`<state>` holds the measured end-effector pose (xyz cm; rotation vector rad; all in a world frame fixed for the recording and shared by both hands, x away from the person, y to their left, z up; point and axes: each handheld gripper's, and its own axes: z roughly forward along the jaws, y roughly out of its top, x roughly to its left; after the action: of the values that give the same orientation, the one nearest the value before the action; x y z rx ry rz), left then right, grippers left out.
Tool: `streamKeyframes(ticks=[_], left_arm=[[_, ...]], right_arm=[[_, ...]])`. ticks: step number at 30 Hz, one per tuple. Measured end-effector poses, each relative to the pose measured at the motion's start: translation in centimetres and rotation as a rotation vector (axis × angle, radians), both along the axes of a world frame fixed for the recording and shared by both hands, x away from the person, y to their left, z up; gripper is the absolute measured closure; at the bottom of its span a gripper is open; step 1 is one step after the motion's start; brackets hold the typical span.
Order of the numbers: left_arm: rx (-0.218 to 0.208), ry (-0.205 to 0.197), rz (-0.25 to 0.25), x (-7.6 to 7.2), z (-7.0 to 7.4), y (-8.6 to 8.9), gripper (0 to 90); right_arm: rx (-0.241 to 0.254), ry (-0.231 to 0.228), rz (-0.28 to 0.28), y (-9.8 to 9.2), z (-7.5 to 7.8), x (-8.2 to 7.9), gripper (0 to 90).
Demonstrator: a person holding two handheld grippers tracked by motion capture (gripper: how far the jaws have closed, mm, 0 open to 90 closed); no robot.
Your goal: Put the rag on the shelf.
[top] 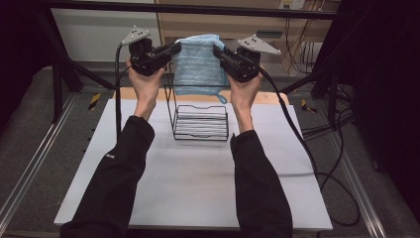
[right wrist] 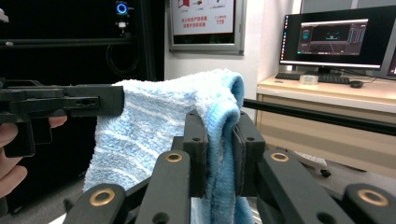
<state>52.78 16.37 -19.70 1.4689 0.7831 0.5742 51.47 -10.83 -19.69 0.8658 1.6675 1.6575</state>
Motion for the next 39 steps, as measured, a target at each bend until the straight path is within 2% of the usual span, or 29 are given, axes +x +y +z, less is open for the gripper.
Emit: streamKeyframes(ticks=[5,9,17,24,26,32,39], left_arm=[[-0.01,0.003,-0.031,-1.1,-1.5,0.3,79.9],[0.015,0.005,-0.04,-1.7,-2.1,0.3,79.9],[0.015,-0.003,-0.083,-2.6,-2.7,0.7,79.9],[0.025,-0.008,-0.117,-3.7,-3.1,1.4,79.3],[0.04,-0.011,-0.127,-4.1,-3.1,1.4,79.1],[0.065,-0.004,-0.151,-4.8,-3.4,1.2,78.7],[0.094,0.001,-0.167,-5.7,-3.8,1.2,78.7]], right_arm=[[0.007,0.015,0.018,-0.3,-1.5,-1.2,79.1],[0.002,0.021,0.021,-0.4,-2.3,-1.7,78.9],[-0.001,0.013,0.046,-0.8,-3.1,-2.4,78.4],[-0.043,-0.006,0.067,-0.7,-3.3,-3.3,77.1],[-0.056,-0.014,0.073,-0.8,-3.3,-3.5,76.6],[-0.059,0.024,0.089,-1.4,-4.0,-3.8,75.4],[-0.094,0.022,0.119,-1.9,-4.4,-4.5,74.7]])
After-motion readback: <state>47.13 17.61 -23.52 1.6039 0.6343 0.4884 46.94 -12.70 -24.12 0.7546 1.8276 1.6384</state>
